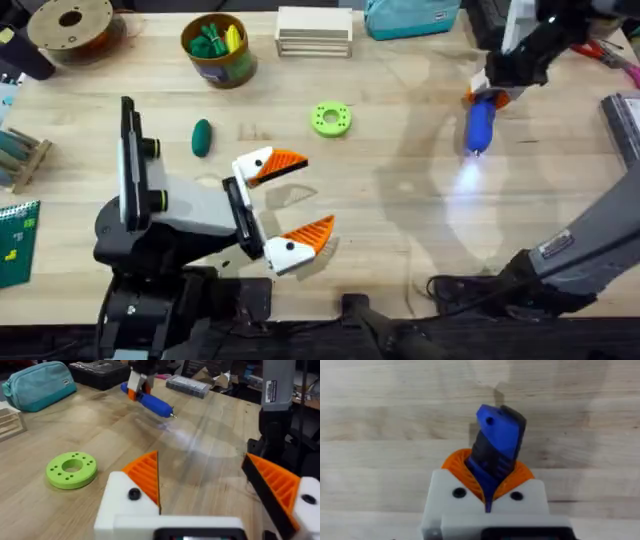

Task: Pick up the gripper from the table and insert it into the empty holder that is missing its gripper. Then pick up a screw, insert it into the mounting hole, and use the screwdriver to tighten it. Finally, clean up the table by picking up the vegetable and placing it into the bucket.

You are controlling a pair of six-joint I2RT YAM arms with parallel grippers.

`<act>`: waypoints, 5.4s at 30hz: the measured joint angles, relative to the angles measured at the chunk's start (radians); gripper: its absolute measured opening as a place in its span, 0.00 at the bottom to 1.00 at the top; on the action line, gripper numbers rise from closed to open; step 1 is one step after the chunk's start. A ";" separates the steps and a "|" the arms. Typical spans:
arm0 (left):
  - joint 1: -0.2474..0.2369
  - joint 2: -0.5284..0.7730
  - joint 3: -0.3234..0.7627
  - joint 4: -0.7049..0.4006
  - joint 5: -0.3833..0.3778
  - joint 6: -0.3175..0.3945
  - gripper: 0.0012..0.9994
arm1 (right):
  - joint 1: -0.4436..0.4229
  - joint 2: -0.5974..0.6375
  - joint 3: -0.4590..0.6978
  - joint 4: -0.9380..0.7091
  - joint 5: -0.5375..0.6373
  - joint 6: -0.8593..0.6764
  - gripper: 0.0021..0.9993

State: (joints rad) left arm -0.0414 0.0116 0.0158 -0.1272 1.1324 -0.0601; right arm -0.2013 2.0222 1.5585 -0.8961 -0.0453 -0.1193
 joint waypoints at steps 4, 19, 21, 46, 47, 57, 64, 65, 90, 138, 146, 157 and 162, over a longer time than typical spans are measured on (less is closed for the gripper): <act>0.000 0.000 0.000 0.000 0.000 0.000 0.99 | 0.002 -0.099 0.000 -0.025 -0.029 0.012 0.01; 0.000 0.000 0.000 0.000 0.000 -0.002 0.95 | 0.126 -0.459 0.000 -0.110 -0.039 0.018 0.01; 0.000 0.000 0.000 0.000 0.000 0.000 0.33 | 0.172 -0.513 0.000 -0.118 -0.049 0.018 0.01; 0.000 0.000 0.000 0.000 0.000 0.005 0.00 | 0.260 -0.927 -0.217 0.074 -0.296 0.031 0.01; 0.000 0.000 0.000 0.000 0.000 0.005 0.00 | 0.260 -0.937 -0.257 0.136 -0.330 0.044 0.01; 0.000 0.000 0.000 0.000 0.000 0.005 0.00 | 0.285 -0.910 -0.431 0.540 -0.700 0.124 0.01; 0.000 0.000 0.000 0.000 0.000 0.005 0.00 | 0.391 -0.827 -0.432 0.683 -0.900 0.054 0.01; 0.000 0.000 0.000 0.000 0.000 0.005 0.00 | 0.407 -0.820 -0.432 0.706 -0.933 0.025 0.01; 0.000 0.000 0.000 0.000 0.000 0.005 0.00 | 0.733 -0.808 -0.434 1.037 -1.107 -0.089 0.01; 0.000 0.000 0.000 0.000 0.000 0.006 0.00 | 0.966 -0.723 -0.791 1.938 -0.757 0.330 0.01; 0.000 0.000 0.000 0.000 0.000 0.006 0.00 | 0.975 -0.722 -0.791 1.943 -0.740 0.347 0.01; 0.000 0.000 0.000 0.000 0.000 0.006 0.00 | 0.975 -0.722 -0.791 1.854 -0.733 0.274 0.01; 0.000 0.000 0.000 0.000 0.000 0.006 0.00 | 0.975 -0.722 -0.791 1.853 -0.733 0.247 0.01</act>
State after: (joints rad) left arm -0.0414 0.0116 0.0158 -0.1270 1.1322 -0.0536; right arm 0.7742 1.3000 0.7673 0.9573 -0.7780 0.1277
